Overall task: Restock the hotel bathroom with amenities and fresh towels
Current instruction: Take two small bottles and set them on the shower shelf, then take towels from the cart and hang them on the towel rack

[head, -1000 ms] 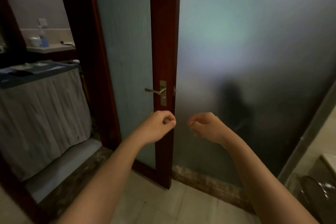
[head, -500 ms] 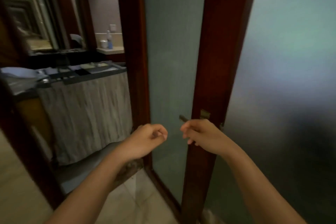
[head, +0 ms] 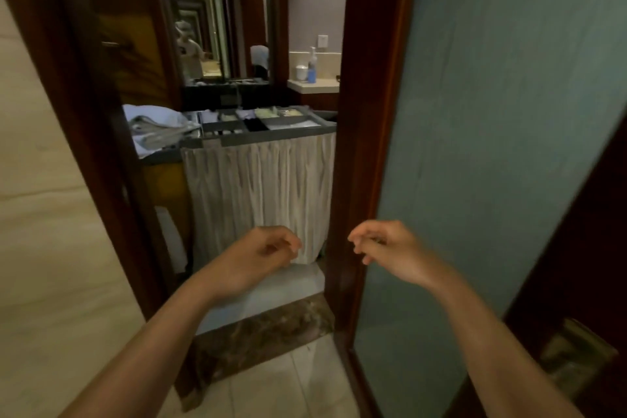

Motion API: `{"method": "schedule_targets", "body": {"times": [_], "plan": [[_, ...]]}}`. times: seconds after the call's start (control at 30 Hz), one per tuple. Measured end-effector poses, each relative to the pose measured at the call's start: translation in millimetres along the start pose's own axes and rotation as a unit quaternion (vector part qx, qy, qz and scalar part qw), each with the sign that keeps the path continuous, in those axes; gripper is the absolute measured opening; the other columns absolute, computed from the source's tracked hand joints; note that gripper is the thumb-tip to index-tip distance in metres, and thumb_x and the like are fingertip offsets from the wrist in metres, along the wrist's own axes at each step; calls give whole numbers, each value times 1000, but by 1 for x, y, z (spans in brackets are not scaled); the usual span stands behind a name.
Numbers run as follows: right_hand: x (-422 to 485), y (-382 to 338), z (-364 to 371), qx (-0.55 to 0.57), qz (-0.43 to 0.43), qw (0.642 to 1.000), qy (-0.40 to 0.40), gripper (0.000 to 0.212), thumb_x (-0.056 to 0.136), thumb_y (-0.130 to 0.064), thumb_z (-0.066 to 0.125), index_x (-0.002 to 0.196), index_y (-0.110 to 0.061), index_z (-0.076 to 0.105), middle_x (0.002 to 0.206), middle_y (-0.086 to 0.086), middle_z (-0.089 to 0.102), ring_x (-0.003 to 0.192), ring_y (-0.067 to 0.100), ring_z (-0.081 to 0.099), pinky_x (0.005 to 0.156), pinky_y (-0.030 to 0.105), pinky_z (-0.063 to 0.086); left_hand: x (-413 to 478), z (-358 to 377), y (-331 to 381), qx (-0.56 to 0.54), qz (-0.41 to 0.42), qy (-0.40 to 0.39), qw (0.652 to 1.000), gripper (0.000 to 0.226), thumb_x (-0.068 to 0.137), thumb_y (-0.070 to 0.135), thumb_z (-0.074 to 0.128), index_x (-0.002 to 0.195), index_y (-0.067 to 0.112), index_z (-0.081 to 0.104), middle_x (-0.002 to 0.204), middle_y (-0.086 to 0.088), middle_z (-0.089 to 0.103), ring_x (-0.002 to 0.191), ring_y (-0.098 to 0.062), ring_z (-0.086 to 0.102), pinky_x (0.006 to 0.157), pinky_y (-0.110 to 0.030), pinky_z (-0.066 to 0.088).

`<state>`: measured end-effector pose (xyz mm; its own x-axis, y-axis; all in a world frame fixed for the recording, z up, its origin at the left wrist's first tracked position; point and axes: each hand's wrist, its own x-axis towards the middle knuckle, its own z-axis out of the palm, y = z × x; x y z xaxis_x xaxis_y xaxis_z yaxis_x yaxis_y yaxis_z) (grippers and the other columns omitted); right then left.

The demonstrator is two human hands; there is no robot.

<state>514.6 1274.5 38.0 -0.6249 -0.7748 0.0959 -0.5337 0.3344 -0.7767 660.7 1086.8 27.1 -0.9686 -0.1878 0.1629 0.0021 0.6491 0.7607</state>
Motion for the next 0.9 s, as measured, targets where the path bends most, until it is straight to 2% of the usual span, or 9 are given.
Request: {"method": "schedule_targets", "body": {"times": [0.07, 0.1, 0.23, 0.4, 0.53, 0.6, 0.73, 0.83, 0.9], "plan": [[44, -4, 4, -25, -18, 1000, 1, 26, 89, -16, 55, 72, -35, 62, 68, -10, 64, 57, 2, 61, 69, 29, 50, 26, -29, -23, 1, -3, 23, 1000, 15, 93, 10, 52, 93, 14, 66, 87, 5, 65, 85, -5, 62, 77, -13, 47], [67, -7, 6, -42, -27, 999, -7, 26, 89, -18, 55, 73, -37, 62, 70, -11, 65, 61, 1, 62, 70, 29, 50, 40, -44, -35, 8, 0, 26, 1000, 15, 93, 10, 52, 92, 17, 65, 87, 5, 64, 84, -3, 61, 76, -12, 46], [149, -19, 12, -67, -37, 996, -39, 15, 94, -22, 50, 91, -33, 60, 86, -17, 61, 74, -2, 60, 70, 16, 45, 95, -100, -78, 28, 0, 13, 1000, 16, 95, 15, 50, 97, 13, 65, 95, 0, 65, 90, -8, 61, 83, -20, 47], [237, -20, 18, -45, -32, 996, -70, 16, 96, -28, 45, 101, -29, 61, 97, -10, 63, 82, 3, 63, 66, 13, 43, 156, -143, -131, 11, -10, 39, 999, 16, 93, 8, 51, 93, 15, 65, 93, -1, 65, 88, -11, 62, 80, -18, 48], [309, -13, 23, -23, -47, 995, -84, 14, 95, -27, 48, 95, -34, 60, 96, -10, 64, 82, 4, 64, 70, 16, 46, 199, -164, -173, -4, -25, 57, 998, 25, 93, 7, 51, 82, 27, 61, 88, 6, 63, 86, -2, 60, 78, -13, 46], [348, -6, 27, -10, -51, 994, -95, 16, 94, -23, 49, 93, -33, 62, 92, -8, 65, 79, 3, 64, 72, 18, 47, 222, -173, -194, -2, -40, 82, 996, 19, 93, 14, 52, 83, 27, 62, 89, 9, 63, 85, 2, 59, 78, -12, 45], [434, 8, 35, -6, -79, 989, -123, 14, 94, -23, 51, 93, -30, 63, 90, -4, 68, 76, 4, 64, 70, 16, 46, 274, -198, -231, -3, -62, 129, 990, 11, 89, 33, 55, 90, 27, 64, 92, 6, 66, 88, -2, 61, 81, -19, 47], [504, 15, 32, 9, -93, 986, -142, 15, 94, -22, 51, 94, -31, 63, 90, -5, 67, 74, 1, 63, 64, 10, 44, 321, -224, -252, 28, -92, 162, 982, 13, 93, 24, 52, 93, 33, 61, 96, 11, 65, 90, -2, 61, 82, -21, 48], [549, 19, 30, 10, -100, 983, -154, 15, 94, -21, 51, 94, -28, 64, 90, -6, 67, 74, 2, 63, 66, 13, 47, 349, -239, -263, 40, -104, 170, 979, 14, 94, 24, 51, 100, 32, 60, 97, 13, 63, 91, -1, 61, 81, -19, 50]]}}
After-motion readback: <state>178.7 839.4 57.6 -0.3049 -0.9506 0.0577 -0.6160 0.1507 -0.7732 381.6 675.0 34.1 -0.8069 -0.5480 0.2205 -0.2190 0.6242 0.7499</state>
